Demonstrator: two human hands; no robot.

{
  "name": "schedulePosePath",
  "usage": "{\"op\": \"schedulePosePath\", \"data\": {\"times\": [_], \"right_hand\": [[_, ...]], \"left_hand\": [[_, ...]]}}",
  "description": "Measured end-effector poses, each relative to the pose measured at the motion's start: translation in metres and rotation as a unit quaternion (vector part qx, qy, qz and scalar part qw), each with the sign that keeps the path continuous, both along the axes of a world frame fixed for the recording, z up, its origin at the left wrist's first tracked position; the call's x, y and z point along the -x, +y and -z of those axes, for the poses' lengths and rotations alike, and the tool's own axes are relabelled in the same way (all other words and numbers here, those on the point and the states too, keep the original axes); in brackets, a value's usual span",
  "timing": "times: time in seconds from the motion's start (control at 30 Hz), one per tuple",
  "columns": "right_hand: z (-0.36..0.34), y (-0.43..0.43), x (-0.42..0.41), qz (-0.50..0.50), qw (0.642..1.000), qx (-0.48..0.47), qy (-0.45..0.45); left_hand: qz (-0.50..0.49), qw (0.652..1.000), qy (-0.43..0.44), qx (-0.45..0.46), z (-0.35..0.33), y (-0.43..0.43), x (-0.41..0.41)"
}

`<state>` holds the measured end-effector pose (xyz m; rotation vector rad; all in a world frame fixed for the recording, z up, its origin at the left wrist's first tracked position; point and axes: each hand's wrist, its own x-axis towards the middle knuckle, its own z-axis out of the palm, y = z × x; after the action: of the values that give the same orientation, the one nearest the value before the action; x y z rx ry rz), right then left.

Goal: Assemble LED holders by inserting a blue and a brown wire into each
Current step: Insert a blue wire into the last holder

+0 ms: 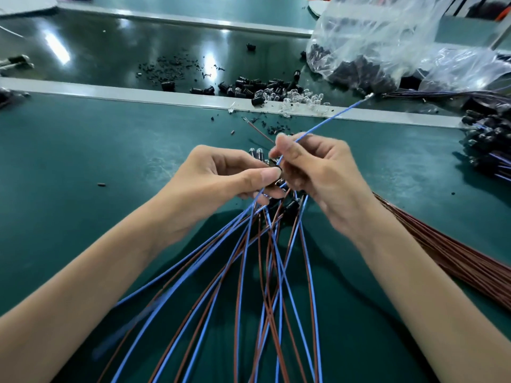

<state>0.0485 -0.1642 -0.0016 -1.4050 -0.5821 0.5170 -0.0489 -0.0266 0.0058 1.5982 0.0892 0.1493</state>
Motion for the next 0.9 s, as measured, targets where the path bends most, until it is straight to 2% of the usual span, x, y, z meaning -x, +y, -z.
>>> {"op": "schedulePosePath", "data": {"times": [0.1,0.13,0.23,0.3,0.47,0.63,0.7,0.73,0.77,0.8,0.83,0.9], "right_hand": [[-0.002,-0.002,-0.006,0.054,0.989,-0.105,0.089],[-0.002,-0.003,-0.007,0.068,0.989,-0.106,0.079],[0.004,-0.003,-0.001,0.024,0.999,-0.013,-0.043],[0.006,-0.002,0.003,0.000,0.996,0.028,-0.080],[0.001,-0.007,-0.002,0.062,0.995,-0.074,-0.002],[0.001,-0.005,0.003,0.016,0.996,0.024,-0.087],[0.001,-0.011,-0.007,0.106,0.967,0.127,-0.195],[0.002,-0.017,-0.015,0.171,0.930,0.197,-0.259],[0.004,-0.024,-0.024,0.233,0.873,0.285,-0.319],[0.005,-0.030,-0.030,0.265,0.818,0.370,-0.351],[0.007,-0.034,-0.033,0.264,0.787,0.432,-0.353],[0.011,-0.037,-0.037,0.242,0.791,0.470,-0.307]], "left_hand": [[-0.014,1.000,0.016,0.004,0.002,0.001,-0.001],[-0.016,1.000,0.019,0.005,0.003,0.001,-0.001],[-0.017,1.000,0.023,-0.006,0.004,0.000,0.000],[-0.018,0.999,0.027,-0.011,0.005,-0.001,0.000],[-0.049,0.998,0.032,-0.014,0.005,0.001,-0.002],[-0.036,0.999,0.020,-0.004,0.007,0.000,-0.001],[-0.058,0.998,0.016,0.003,0.007,0.000,-0.003],[-0.074,0.997,0.011,0.008,0.007,0.001,-0.004],[-0.091,0.996,0.007,0.014,0.007,0.002,-0.005],[-0.105,0.994,0.005,0.016,0.007,0.003,-0.006],[-0.115,0.993,0.005,0.014,0.007,0.003,-0.006],[-0.119,0.993,0.010,0.008,0.008,0.003,-0.006]]}}
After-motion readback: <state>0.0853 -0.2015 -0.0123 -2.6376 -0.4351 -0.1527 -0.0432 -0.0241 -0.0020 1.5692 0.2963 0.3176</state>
